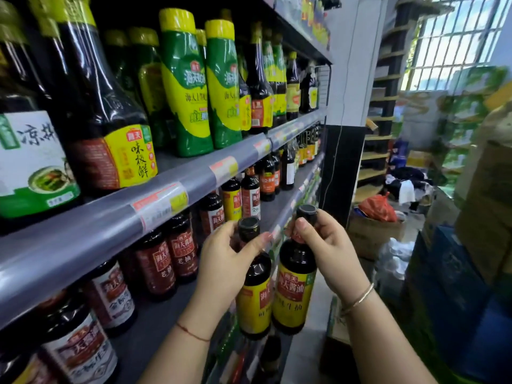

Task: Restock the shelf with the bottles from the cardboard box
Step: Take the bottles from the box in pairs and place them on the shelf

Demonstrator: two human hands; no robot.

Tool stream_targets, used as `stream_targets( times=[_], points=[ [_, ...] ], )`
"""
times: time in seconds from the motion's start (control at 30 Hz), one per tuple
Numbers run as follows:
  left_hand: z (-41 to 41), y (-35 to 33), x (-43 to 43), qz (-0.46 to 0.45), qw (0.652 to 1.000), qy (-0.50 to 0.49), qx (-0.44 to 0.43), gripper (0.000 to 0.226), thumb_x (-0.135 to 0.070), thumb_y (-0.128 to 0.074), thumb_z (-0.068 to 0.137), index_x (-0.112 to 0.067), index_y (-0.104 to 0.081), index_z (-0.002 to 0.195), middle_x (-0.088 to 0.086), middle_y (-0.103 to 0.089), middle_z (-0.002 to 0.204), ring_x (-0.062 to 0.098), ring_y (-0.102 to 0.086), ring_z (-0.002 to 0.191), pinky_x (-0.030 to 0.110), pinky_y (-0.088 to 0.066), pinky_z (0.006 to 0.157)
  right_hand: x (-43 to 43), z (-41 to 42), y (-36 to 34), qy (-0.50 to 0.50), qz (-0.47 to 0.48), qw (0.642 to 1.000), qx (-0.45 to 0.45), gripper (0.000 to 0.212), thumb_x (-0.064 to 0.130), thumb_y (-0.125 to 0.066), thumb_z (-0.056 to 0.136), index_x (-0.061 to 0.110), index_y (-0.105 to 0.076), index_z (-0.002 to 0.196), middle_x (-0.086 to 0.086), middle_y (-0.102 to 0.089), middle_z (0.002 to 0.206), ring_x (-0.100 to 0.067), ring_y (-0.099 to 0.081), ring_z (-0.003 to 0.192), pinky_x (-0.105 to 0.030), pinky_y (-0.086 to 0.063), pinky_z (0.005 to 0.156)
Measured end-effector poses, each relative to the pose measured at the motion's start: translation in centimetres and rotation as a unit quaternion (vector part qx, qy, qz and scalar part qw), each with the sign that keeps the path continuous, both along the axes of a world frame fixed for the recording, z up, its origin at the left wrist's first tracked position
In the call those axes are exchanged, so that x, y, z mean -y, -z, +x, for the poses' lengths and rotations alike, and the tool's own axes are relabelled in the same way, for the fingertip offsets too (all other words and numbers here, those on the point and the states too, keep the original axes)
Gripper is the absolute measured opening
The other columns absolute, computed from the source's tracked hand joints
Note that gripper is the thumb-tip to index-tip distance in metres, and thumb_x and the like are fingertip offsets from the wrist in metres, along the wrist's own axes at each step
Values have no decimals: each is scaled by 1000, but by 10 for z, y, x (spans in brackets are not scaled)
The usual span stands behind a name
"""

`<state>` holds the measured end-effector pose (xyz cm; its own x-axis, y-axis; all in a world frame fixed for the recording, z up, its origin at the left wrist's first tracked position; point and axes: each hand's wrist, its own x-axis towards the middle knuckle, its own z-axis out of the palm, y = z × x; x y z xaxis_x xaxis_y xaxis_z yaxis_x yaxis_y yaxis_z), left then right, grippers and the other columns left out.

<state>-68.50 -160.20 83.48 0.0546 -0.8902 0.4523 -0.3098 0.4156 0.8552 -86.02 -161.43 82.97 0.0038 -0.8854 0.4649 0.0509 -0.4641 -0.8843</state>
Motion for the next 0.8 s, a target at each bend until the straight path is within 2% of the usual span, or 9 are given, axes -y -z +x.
stream_targets(
  times=[0.13,0.23,0.37,0.5,0.57,0.67,0.8],
  points=[
    [26,-3,-3,-11,997,-68,-17,34,-51,-72,65,-31,-68,91,-10,-73,95,8,-68,93,43,-56,85,22,31,-3,-59,-8,998,9,20,26,-63,85,12,-67,99,-15,-73,94,-30,-69,90,-39,-57,80],
    [44,-7,-7,-18,993,-118,-24,31,-51,-70,62,-35,-66,87,-14,-73,93,5,-68,92,42,-56,87,40,56,-1,-125,4,992,30,17,21,-65,84,12,-68,98,-12,-74,93,-25,-69,89,-34,-56,78],
    [67,-7,-10,-22,983,-180,-16,53,-51,-70,64,-26,-65,111,-12,-69,113,8,-64,107,43,-51,98,63,90,5,-198,12,979,52,23,22,-68,82,12,-67,103,-8,-74,98,-24,-68,94,-35,-55,84],
    [82,-1,-14,-29,970,-243,-6,63,-60,-66,62,-26,-63,115,-9,-68,117,11,-61,112,45,-48,100,77,119,16,-259,9,964,63,14,20,-65,83,17,-68,96,1,-75,87,-15,-68,87,-26,-55,77],
    [87,1,-15,-39,965,-260,-7,55,-54,-68,64,-30,-63,113,-12,-67,117,8,-61,112,41,-48,101,83,129,18,-283,13,956,72,18,21,-64,82,13,-68,97,-1,-75,88,-15,-69,86,-25,-54,76],
    [92,8,-16,-35,963,-267,-18,44,-46,-70,67,-34,-63,109,-14,-69,113,4,-63,108,36,-50,97,93,139,18,-311,12,948,64,28,24,-66,82,6,-66,104,-9,-73,96,-21,-68,91,-32,-55,81],
    [90,17,-17,-16,963,-268,-28,34,-44,-70,66,-36,-64,99,-18,-73,100,0,-67,96,22,-55,82,103,150,23,-363,18,930,45,15,21,-66,81,15,-69,95,-3,-75,91,-17,-69,88,-33,-54,82]
  ],
)
